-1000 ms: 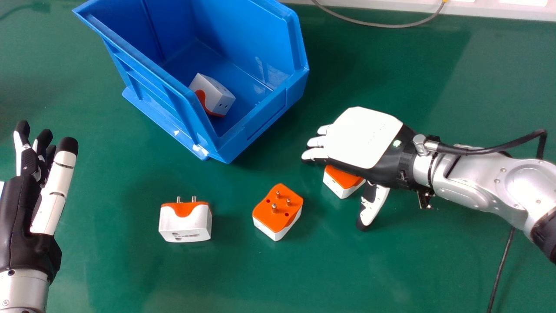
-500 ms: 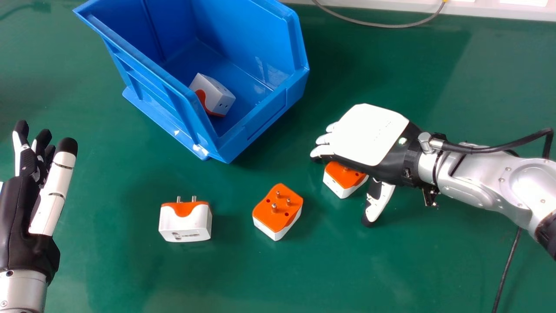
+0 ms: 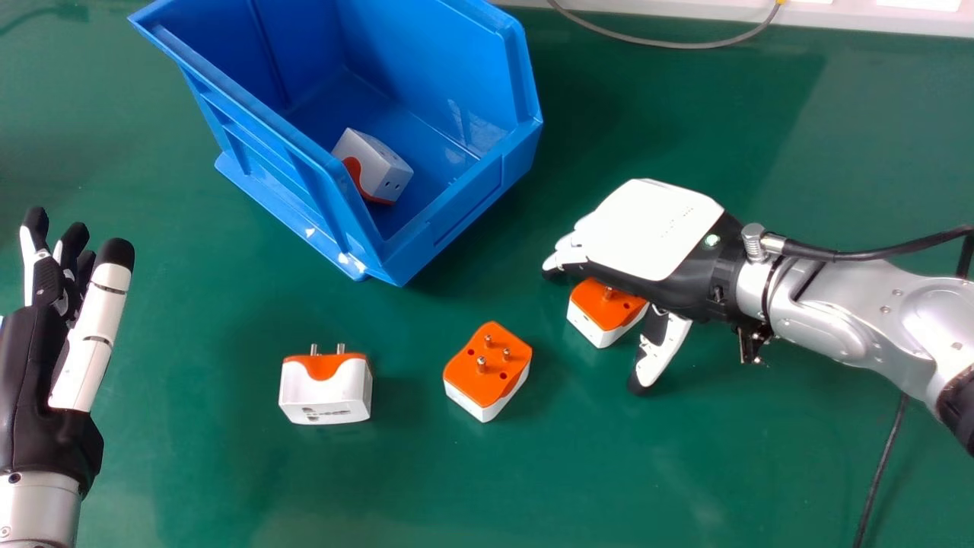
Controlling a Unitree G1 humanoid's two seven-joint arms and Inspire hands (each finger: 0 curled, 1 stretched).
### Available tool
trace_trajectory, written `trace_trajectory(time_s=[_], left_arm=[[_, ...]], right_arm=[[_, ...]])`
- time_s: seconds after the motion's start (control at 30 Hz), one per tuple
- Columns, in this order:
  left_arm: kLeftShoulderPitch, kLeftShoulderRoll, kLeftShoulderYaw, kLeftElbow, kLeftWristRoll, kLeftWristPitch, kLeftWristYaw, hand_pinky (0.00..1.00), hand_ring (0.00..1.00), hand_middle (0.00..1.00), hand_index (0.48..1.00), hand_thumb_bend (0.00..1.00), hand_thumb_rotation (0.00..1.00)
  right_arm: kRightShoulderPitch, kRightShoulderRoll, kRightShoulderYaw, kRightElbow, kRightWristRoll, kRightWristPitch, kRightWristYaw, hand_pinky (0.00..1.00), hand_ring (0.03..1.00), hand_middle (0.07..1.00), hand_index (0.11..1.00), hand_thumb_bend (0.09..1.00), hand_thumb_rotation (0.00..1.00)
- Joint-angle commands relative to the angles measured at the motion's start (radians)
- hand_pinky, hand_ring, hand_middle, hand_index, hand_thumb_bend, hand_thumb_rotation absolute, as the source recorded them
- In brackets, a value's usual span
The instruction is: Pick all objects and put in blue box
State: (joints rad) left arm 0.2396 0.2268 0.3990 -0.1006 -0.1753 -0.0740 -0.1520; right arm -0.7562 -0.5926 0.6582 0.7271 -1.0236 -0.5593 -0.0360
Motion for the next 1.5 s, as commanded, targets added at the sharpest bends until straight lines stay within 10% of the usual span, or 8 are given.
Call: trace_trajectory(time_s=[0.0,0.43,1.47], left_arm=[[0.007,0.016,0.014,-0.025,-0.006,-0.011,-0.001,1.00,1.00,1.00,1.000,0.51,0.75],[0.009,0.014,0.016,-0.038,-0.015,-0.009,-0.003,1.00,1.00,1.00,1.000,0.50,0.74],[0.007,0.019,0.022,-0.039,-0.027,-0.004,-0.013,1.00,1.00,1.00,1.000,0.49,0.74]], right_arm=[[-0.036,0.006,-0.020,0.011,0.016,-0.003,-0.043,0.61,0.685,0.702,0.677,0.709,0.14],[-0.067,0.000,0.020,0.084,-0.074,-0.029,-0.252,0.43,0.490,0.540,0.522,0.549,0.04],[-0.076,0.008,0.004,0.091,-0.033,-0.038,-0.258,0.40,0.425,0.493,0.481,0.505,0.00]])
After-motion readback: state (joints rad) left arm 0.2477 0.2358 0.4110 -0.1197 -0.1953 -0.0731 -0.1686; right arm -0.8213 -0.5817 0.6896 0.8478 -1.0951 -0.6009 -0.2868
